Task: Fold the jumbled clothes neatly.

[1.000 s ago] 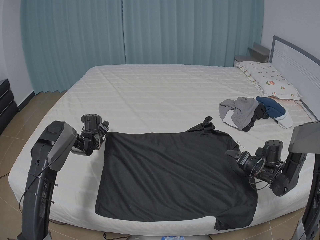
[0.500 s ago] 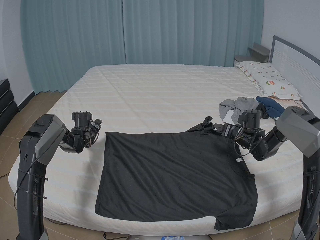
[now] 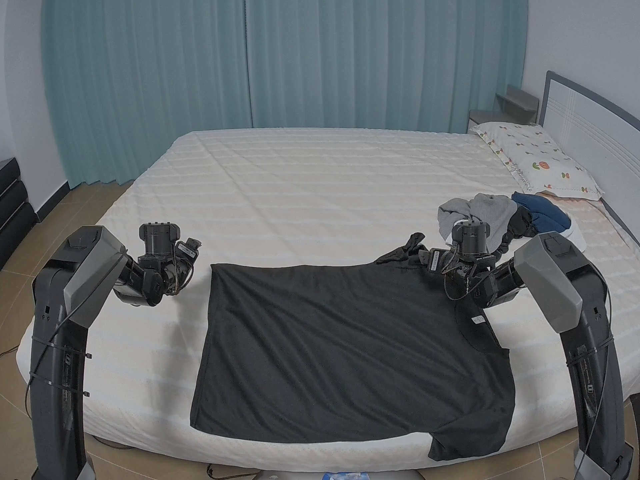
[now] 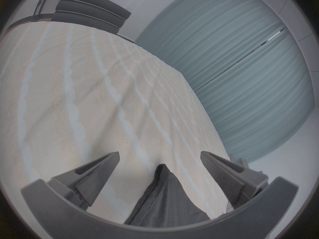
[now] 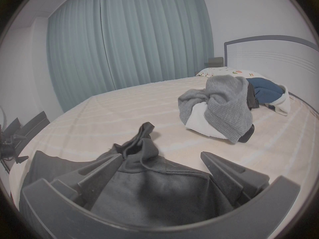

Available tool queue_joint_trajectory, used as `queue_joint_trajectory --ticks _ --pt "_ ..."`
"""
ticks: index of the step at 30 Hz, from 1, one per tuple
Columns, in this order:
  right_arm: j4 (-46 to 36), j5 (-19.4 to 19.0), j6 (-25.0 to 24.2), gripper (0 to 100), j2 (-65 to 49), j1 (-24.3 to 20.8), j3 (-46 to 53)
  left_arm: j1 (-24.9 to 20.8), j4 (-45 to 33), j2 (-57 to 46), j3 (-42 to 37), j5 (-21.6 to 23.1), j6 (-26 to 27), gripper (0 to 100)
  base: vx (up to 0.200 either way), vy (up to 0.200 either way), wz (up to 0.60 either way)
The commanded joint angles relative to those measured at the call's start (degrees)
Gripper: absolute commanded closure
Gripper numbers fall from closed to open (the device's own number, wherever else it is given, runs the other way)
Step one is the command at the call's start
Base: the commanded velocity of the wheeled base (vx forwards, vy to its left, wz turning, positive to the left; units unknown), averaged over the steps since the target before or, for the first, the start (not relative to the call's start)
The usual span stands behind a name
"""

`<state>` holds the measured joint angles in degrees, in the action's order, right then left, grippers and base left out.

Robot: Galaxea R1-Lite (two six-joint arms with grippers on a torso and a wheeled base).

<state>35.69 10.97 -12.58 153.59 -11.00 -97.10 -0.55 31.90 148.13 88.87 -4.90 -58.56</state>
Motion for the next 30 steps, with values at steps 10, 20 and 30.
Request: queue_joint_trajectory --ticks 10,20,30 --pt "-1.42 2.48 -0.16 100 9.62 0.54 -12.33 -0.68 0.00 0.23 -0.28 -0.20 0.03 0 0.000 0.000 0.00" --pt "-1.24 3.44 -4.12 100 10.41 3.00 -17.49 -0.68 0.00 0.50 -0.28 -0.28 0.12 0 0.000 0.000 0.00" --pt "3.24 2.56 -4.65 100 12.35 3.35 -17.49 -0.77 0.00 0.58 -0.28 -0.28 0.12 0 0.000 0.000 0.00"
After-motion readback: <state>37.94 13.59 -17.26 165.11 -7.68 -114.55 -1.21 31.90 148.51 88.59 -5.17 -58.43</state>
